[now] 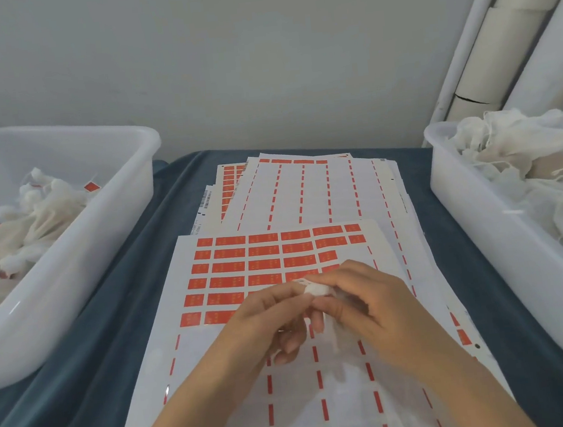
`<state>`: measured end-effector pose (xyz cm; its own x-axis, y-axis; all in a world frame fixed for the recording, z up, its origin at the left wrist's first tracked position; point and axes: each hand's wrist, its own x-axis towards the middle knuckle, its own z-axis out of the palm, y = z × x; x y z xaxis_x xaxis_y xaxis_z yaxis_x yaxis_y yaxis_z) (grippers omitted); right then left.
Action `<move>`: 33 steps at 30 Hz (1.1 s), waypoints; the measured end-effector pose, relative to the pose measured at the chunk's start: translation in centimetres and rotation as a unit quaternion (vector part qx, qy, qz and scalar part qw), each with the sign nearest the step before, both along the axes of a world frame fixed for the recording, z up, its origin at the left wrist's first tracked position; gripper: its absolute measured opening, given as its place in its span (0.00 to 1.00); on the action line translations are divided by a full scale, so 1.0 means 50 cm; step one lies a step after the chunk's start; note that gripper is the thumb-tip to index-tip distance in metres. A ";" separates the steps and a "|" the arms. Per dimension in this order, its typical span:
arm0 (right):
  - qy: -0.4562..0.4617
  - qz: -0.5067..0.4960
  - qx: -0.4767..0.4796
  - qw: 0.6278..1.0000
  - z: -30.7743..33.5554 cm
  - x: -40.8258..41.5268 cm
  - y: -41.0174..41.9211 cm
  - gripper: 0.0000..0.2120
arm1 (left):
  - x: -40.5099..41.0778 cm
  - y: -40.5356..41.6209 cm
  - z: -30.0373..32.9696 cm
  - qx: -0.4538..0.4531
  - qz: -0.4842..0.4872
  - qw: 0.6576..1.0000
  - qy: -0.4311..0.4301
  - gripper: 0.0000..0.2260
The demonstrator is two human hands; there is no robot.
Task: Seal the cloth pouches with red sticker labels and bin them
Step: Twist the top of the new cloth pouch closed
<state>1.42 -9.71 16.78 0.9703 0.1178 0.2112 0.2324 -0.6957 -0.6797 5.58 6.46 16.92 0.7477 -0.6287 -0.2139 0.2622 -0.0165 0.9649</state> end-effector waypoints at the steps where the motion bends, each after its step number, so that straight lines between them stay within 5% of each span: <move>1: 0.000 -0.006 -0.002 1.000 0.001 0.001 -0.002 0.21 | -0.001 0.000 -0.001 0.016 0.002 1.000 -0.024 0.11; 7: 0.000 -0.019 0.010 1.000 -0.002 -0.001 -0.003 0.19 | -0.008 -0.008 -0.006 0.058 0.065 0.984 -0.155 0.10; 12: -0.010 -0.014 0.040 0.999 -0.001 -0.002 -0.001 0.06 | -0.012 -0.009 -0.006 0.058 0.090 0.975 -0.192 0.10; 18: -0.006 -0.005 0.044 0.999 -0.006 -0.004 0.002 0.02 | -0.013 -0.013 -0.012 0.063 0.105 0.966 -0.228 0.10; 28: 0.006 -0.027 0.155 0.988 -0.006 -0.006 0.018 0.06 | 0.002 0.001 -0.010 -0.051 0.070 0.994 -0.059 0.16; 33: 0.025 -0.049 0.252 0.966 0.001 -0.003 0.020 0.08 | 0.004 0.005 -0.005 -0.144 0.033 0.988 0.031 0.03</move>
